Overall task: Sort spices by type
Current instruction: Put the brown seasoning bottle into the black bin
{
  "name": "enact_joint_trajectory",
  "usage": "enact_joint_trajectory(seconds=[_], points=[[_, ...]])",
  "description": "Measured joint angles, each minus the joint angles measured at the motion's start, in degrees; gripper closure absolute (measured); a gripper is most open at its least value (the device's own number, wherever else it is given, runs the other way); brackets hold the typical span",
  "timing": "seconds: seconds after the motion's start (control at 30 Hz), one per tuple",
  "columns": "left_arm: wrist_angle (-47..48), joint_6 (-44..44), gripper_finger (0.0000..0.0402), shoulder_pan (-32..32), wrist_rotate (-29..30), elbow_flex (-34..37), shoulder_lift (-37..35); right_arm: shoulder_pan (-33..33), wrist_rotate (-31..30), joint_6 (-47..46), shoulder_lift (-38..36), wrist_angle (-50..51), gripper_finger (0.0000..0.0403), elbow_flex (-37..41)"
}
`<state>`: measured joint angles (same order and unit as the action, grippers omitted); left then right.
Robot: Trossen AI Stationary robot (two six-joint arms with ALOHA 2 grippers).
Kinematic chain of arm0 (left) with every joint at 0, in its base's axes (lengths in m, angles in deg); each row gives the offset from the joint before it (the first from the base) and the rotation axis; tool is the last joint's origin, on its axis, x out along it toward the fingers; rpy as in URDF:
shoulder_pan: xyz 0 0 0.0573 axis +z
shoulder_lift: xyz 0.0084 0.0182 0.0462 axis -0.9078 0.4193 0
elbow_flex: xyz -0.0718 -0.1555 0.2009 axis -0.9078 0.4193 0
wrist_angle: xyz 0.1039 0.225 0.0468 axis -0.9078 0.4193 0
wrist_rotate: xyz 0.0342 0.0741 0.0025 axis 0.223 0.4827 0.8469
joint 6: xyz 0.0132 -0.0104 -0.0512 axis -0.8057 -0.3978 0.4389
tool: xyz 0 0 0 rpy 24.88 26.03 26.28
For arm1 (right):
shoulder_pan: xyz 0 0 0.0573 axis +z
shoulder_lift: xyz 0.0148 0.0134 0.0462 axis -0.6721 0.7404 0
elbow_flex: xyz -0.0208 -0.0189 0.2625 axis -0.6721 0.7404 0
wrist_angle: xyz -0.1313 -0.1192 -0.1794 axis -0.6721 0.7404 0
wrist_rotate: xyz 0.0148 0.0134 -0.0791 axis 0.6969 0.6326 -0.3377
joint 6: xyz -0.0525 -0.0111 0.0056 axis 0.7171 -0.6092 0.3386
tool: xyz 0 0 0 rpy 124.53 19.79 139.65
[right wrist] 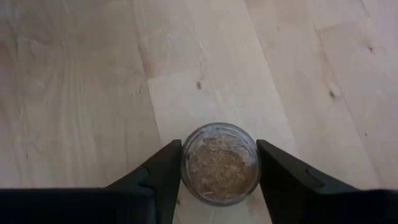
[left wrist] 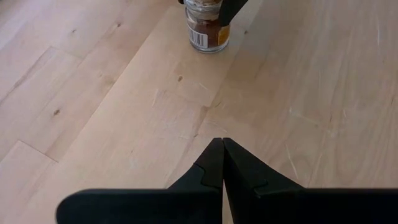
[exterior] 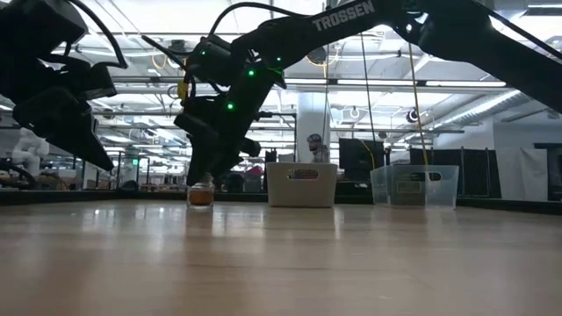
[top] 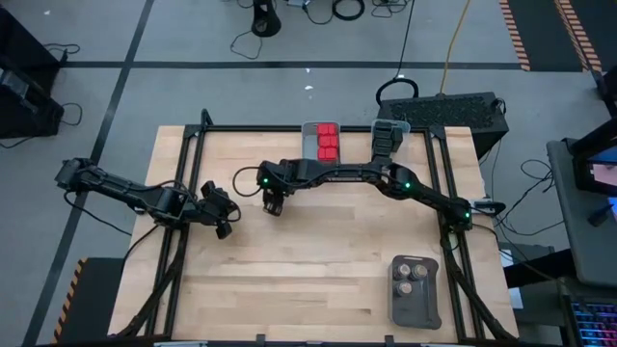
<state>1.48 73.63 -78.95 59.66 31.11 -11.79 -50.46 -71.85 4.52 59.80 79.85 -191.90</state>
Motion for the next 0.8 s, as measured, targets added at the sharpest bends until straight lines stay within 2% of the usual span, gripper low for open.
enact_joint_trajectory(seconds=[0.13, 0.3, 0.47, 0.57, 0.8], points=[[0.0, 0.0, 0.0393, 0.0, 0.0, 0.0, 0.0, 0.0, 0.0, 0.0, 0.0, 0.6, 0.0255, -0.1], [0.0, -0.1, 0.0393, 0.0, 0.0, 0.0, 0.0, 0.0, 0.2, 0.0, -0.4, 1.5, 0.0254, -0.1], [0.0, -0.1, 0.0393, 0.0, 0.0, 0.0, 0.0, 0.1, 0.3, -0.1, -2.4, 3.4, 0.0235, 0.0], [0.0, -0.2, 0.0393, 0.0, 0.0, 0.0, 0.0, 0.2, 0.3, -0.2, -4.2, 4.8, 0.0242, 0.0], [0.0, -0.1, 0.0393, 0.0, -0.9, 0.0, 0.0, 1.6, 0.3, 0.1, -10.6, 14.4, 0.0248, 0.0]])
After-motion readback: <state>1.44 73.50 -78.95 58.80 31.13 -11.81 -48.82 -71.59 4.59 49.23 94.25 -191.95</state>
